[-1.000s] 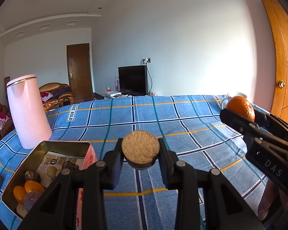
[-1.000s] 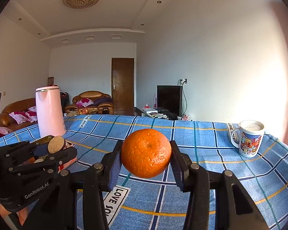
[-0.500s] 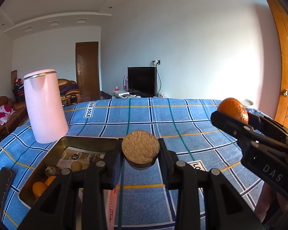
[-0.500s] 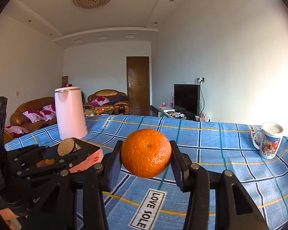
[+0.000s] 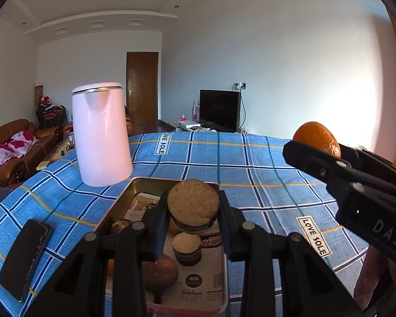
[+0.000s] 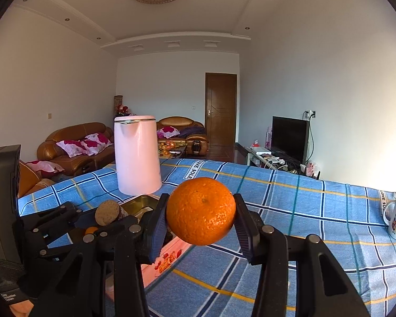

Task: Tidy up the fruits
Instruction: 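Carry the jar and orange over the tin box and lower them in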

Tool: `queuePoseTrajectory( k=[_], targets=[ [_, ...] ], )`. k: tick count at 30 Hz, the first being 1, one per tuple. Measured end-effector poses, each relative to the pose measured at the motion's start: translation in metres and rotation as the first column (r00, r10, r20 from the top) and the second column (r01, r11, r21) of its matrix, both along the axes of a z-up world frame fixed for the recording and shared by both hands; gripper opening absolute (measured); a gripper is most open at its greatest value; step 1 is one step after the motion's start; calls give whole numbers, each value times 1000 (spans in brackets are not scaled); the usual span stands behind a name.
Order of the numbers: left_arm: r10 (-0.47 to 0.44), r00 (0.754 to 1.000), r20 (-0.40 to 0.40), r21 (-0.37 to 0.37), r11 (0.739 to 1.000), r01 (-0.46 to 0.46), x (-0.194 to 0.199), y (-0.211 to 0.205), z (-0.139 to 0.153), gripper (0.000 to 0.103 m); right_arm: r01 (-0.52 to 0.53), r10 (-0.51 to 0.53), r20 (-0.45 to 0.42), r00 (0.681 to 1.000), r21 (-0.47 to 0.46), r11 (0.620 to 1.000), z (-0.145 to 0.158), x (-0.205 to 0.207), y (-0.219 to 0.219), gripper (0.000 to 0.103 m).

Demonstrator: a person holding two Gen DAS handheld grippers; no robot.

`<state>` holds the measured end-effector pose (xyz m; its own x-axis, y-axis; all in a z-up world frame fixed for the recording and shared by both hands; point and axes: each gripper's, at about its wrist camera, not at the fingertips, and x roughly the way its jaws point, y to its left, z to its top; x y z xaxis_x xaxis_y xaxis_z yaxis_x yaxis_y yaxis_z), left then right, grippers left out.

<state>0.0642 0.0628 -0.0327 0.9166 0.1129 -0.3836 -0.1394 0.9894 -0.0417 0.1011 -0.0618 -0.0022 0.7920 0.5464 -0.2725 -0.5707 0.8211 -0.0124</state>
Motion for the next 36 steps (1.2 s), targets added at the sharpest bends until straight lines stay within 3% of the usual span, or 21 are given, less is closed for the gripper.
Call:
queuePoseTrajectory(
  k=[18, 28, 36],
  targets=[
    [99, 994, -50, -77, 992, -102, -5, 77, -8, 35, -112, 106, -92, 990, -65, 992, -17, 2, 69, 49],
    [95, 992, -85, -70, 992, -101, -1, 79, -16, 35, -160, 132, -202, 970, -129, 979, -41, 2, 89, 49],
    [102, 990, -100, -68, 992, -109, 0, 81, -19, 35, -152, 116, -251, 961, -129, 980, -51, 11, 89, 49]
  ],
)
